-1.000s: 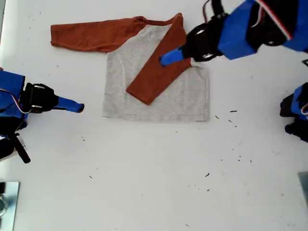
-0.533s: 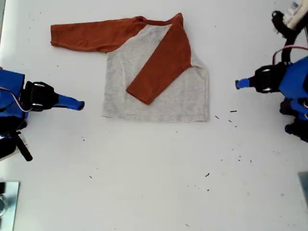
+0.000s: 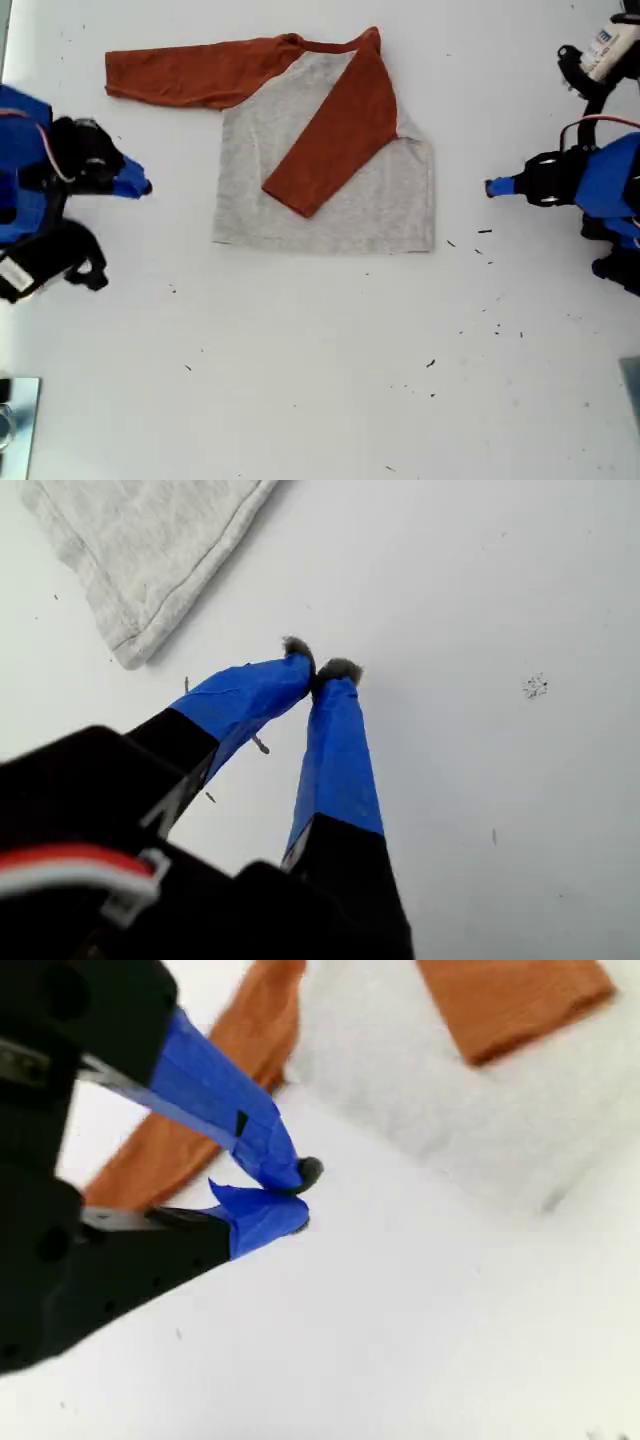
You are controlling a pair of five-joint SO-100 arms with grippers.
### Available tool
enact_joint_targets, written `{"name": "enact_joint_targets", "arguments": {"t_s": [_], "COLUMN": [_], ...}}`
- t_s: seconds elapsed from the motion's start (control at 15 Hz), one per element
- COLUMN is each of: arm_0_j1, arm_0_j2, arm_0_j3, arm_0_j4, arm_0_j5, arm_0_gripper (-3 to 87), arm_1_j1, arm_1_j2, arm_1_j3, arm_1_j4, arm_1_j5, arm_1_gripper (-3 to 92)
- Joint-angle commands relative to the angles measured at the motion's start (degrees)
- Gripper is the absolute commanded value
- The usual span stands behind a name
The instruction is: Fold t shirt
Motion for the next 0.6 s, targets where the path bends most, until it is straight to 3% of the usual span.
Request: {"name": "enact_joint_targets", "arguments": {"t_s": [0.0,0.07,0.4,0.53], "arm_0_j1": [-22.1,-25.8,-43.4,-48.0], "arm_0_j2": [-7.8,-12.5,-21.7,-22.6], "arm_0_j3": [-10.7,-14.6,-15.9,-10.3], "arm_0_j4": [3.0,3.2,3.2,-2.2], "arm_0_j5": [15.2,19.9,26.5,27.3], "arm_0_gripper": [19.2,26.2,29.4,29.7], "arm_1_j1": [-0.9,-1.1,-1.8,-1.9], "arm_1_j2": [0.8,0.8,0.8,0.8], "arm_1_j3": [2.9,2.9,2.8,2.8], "arm_1_j4": [0.0,0.1,0.3,0.3], "arm_1_j5": [-0.1,0.1,0.1,0.0], "arm_1_gripper": [3.5,3.5,3.5,3.5]}}
